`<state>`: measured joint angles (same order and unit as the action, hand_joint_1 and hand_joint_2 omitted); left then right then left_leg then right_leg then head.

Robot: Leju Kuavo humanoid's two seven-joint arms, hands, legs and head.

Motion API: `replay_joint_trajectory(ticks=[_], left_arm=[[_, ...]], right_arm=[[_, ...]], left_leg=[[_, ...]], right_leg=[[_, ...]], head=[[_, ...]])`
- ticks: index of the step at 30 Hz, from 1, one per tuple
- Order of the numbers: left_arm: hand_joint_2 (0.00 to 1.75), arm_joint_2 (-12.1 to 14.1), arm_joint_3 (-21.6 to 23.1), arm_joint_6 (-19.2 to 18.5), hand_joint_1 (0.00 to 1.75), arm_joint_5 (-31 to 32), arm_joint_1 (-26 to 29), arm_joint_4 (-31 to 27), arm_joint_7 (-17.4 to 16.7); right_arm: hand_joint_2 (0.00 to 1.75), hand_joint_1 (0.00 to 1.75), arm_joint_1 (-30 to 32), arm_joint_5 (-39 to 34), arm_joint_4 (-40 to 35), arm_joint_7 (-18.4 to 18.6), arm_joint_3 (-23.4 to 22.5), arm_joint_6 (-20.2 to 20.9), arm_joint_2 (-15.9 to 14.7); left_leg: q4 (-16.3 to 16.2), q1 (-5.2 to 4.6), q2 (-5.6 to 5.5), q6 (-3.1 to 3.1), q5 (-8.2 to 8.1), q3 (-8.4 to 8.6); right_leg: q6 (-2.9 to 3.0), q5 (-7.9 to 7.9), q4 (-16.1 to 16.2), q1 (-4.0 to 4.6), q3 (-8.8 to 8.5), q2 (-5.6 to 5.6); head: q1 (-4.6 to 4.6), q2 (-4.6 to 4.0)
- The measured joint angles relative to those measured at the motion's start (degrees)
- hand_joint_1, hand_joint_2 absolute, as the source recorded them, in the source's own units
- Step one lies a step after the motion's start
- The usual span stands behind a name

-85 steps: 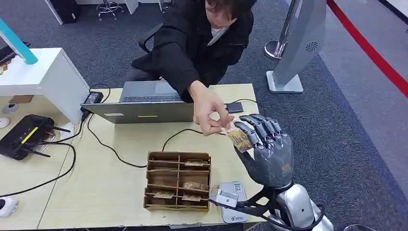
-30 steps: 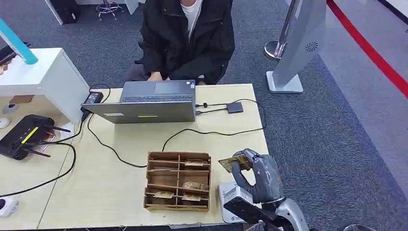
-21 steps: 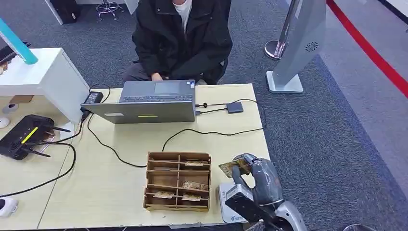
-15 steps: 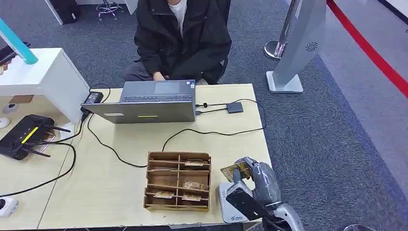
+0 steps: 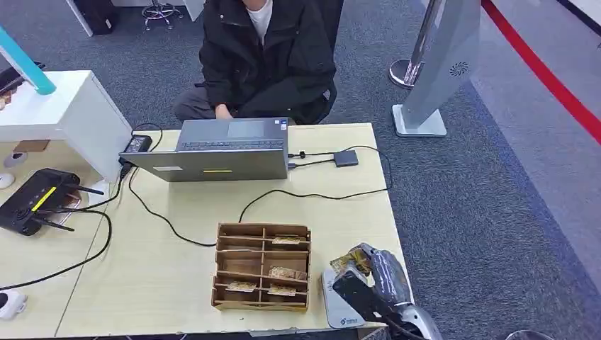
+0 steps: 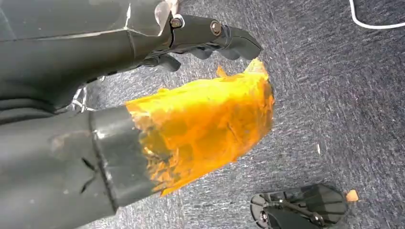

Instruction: Pass the card to the sensor for recognition and then transmit it.

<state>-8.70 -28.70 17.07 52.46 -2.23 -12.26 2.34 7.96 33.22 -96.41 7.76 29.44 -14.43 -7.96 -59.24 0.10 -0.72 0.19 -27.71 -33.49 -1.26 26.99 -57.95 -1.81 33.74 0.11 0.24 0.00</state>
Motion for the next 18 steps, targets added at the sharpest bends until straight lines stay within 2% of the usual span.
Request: replay_joint_trajectory(ticks=[18], left_arm=[[0.00, 0.07, -0.28, 0.24, 0.00, 0.55, -0.01, 0.00, 0.02]], right_arm=[[1.75, 1.75, -1.02, -1.97, 4.50, 4.02, 1.90, 3.82, -2.32]], left_leg=[[0.00, 0.00, 0.00, 0.00, 0.00, 0.00]], right_leg=[[0.00, 0.00, 0.00, 0.00, 0.00, 0.00]], head=[[0.00, 0.00]])
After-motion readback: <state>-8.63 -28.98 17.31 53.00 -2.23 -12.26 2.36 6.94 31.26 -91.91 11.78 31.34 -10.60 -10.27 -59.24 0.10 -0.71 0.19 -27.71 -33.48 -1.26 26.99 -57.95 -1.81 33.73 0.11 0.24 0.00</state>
